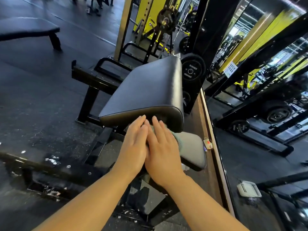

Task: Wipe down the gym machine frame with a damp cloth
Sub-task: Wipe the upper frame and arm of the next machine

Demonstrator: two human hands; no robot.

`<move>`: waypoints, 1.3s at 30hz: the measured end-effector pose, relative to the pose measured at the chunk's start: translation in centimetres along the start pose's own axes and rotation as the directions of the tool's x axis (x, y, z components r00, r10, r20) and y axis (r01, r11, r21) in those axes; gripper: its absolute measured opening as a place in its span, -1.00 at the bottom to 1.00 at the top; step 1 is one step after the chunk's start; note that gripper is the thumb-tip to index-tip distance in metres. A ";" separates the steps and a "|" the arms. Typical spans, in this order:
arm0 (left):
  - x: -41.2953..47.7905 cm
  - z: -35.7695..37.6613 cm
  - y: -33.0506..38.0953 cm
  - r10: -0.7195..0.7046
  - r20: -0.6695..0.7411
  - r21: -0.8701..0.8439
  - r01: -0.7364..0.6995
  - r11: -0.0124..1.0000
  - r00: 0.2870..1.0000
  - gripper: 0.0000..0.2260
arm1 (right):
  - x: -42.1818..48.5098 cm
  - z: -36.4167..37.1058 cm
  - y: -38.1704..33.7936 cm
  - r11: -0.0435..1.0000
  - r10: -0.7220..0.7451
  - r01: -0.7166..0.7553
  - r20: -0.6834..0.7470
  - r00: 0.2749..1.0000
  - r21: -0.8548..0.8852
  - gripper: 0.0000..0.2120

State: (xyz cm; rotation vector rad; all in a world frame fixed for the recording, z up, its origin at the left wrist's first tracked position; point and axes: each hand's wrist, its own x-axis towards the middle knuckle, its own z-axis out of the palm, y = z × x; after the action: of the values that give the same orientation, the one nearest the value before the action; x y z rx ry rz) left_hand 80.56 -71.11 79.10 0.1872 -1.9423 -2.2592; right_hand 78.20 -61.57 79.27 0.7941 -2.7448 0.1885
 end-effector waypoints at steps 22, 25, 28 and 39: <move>0.7 2.6 -3.0 0.264 -0.008 0.356 -0.244 0.902 0.964 -0.62 | -0.1 -3.3 2.0 0.836 0.003 -0.139 0.248 0.969 0.531 -0.60; 1.2 2.2 -2.7 0.129 -0.019 0.009 -0.129 0.992 0.991 -0.63 | 1.9 -3.7 2.4 0.877 -0.015 -0.173 0.385 0.923 0.448 -0.50; 1.0 1.6 -1.4 -0.087 -0.074 0.048 0.091 0.995 0.993 -0.65 | 2.4 -4.6 3.3 0.682 0.013 -0.351 0.470 0.883 0.641 -0.52; 1.5 3.3 -2.0 0.208 -0.124 0.294 -0.164 0.942 0.970 -0.66 | 1.0 -2.5 4.2 0.320 0.539 -0.499 0.278 0.795 0.805 -0.77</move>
State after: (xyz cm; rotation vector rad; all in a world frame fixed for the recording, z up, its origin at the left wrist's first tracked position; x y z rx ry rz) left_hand 78.41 -67.89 77.62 0.1943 -2.0931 -1.7906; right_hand 75.65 -58.07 81.73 -0.0437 -2.6272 1.8039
